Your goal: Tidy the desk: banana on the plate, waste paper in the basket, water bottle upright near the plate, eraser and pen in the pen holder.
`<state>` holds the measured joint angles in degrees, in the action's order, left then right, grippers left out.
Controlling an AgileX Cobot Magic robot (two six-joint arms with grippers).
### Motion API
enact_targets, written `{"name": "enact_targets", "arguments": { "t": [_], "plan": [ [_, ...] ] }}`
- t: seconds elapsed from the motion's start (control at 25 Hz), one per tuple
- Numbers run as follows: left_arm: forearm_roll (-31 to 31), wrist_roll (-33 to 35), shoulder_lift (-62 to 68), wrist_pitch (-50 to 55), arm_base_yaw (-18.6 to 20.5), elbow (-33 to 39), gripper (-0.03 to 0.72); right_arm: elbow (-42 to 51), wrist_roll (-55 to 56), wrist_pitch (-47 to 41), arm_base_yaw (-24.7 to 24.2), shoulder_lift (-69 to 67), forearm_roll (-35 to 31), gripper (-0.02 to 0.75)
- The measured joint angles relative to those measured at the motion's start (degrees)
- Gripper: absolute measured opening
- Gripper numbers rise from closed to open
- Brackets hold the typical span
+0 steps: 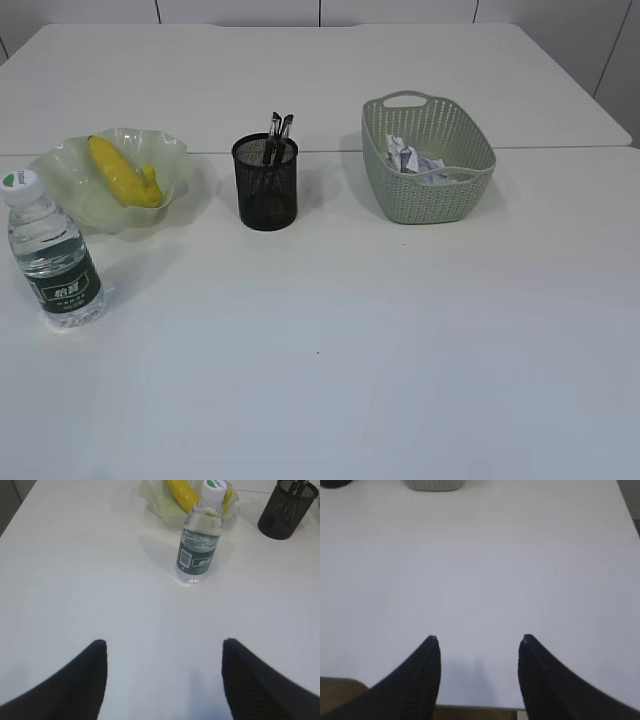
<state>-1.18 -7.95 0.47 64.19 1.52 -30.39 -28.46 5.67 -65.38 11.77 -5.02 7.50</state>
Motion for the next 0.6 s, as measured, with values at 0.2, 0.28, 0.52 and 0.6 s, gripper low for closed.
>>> {"name": "enact_targets", "arguments": {
  "t": [0.2, 0.28, 0.52, 0.6],
  "plan": [
    [0.0, 0.0, 0.0, 0.0, 0.0, 0.0, 0.507, 0.0, -0.1, 0.0, -5.4, 5.8, 0.0, 0.379],
    [0.0, 0.0, 0.0, 0.0, 0.0, 0.0, 0.507, 0.0, -0.1, 0.0, -6.3, 6.0, 0.0, 0.379],
    [0.0, 0.0, 0.0, -0.1, 0.0, 0.0, 0.493, 0.0, -0.1, 0.0, -6.4, 6.0, -0.1, 0.379],
    [0.0, 0.0, 0.0, -0.1, 0.0, 0.0, 0.489, 0.0, -0.1, 0.0, -6.4, 6.0, -0.1, 0.379]
  ]
}}
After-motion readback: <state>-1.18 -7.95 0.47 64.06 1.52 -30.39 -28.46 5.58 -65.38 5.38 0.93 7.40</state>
